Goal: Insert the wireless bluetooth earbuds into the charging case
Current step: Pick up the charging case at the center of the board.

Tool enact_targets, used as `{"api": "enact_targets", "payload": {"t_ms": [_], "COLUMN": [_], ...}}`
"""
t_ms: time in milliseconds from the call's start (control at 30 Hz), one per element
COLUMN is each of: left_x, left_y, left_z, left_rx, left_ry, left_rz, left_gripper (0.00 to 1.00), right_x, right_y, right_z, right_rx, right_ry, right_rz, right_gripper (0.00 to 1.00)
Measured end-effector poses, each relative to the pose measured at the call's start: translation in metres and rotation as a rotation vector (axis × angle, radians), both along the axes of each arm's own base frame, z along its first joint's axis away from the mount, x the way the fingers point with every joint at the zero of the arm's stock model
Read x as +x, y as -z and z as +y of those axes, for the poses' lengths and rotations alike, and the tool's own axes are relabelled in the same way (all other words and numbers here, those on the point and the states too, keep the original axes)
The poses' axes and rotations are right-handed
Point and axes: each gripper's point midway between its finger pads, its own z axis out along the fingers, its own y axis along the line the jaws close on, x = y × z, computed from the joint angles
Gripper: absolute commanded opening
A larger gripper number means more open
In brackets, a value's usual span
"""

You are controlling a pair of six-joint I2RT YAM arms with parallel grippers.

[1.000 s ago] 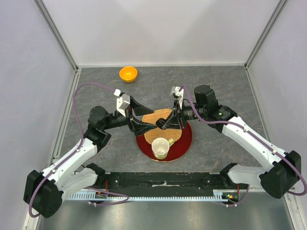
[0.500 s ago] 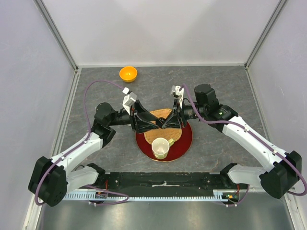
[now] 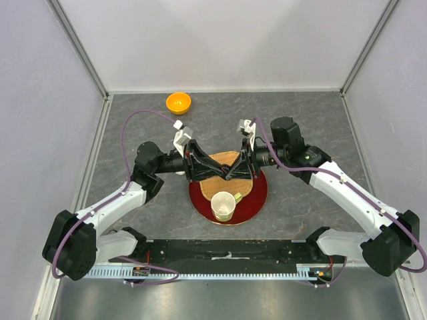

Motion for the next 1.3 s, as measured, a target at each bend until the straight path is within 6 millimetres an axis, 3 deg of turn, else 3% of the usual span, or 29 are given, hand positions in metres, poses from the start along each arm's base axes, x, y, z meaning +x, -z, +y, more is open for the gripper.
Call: {"api": "enact_targets", "payload": {"t_ms": [167,333,600,700,733,800,900,1000,1300], "left_x": [-0.004,-0.005,-0.003,-0.002,-0.002,-0.002,-0.002,-0.001,0.009], "left_y": [-0.001,-0.002,-0.001,-0.001,-0.001,-0.001,-0.001,0.0,-0.005], "left_z": [-0.005,-0.006,-0.008,-0.008,-0.008,-0.008,-0.008,-0.008,-0.008], "left_rx": [-0.003,-0.003,0.0,0.0,0.0,0.001,0.004,0.007,-0.002], "left_ry": [0.019,0.024,0.024,0.025,0.025,0.024,0.023,0.015,-0.076], "left_rz": [0.001,0.003,0.008,0.008,0.008,0.011,0.015,0.023,0.003], "left_gripper": [0.47,0.34,0.35,0.26,0.14,0.02,0.02,0.02,0.02], "right_x": [-0.001,-0.001,-0.002,-0.002,-0.002,-0.002,-0.001,-0.001,0.012], "right_y": [0.0,-0.001,-0.001,-0.001,-0.001,-0.001,-0.001,0.0,-0.004], "right_z": [0.0,0.0,0.0,0.0,0.0,0.0,0.0,0.0,0.002], "right_rx": [0.0,0.001,0.002,0.002,0.002,0.002,0.002,-0.001,0.006], "right_ry": [0.0,0.001,0.002,0.003,0.004,0.005,0.008,0.019,0.101], "right_rz": [0.007,0.015,0.024,0.026,0.026,0.028,0.034,0.045,0.066], "right_gripper": [0.0,0.0,0.0,0.0,0.0,0.0,0.0,0.09,0.59]}}
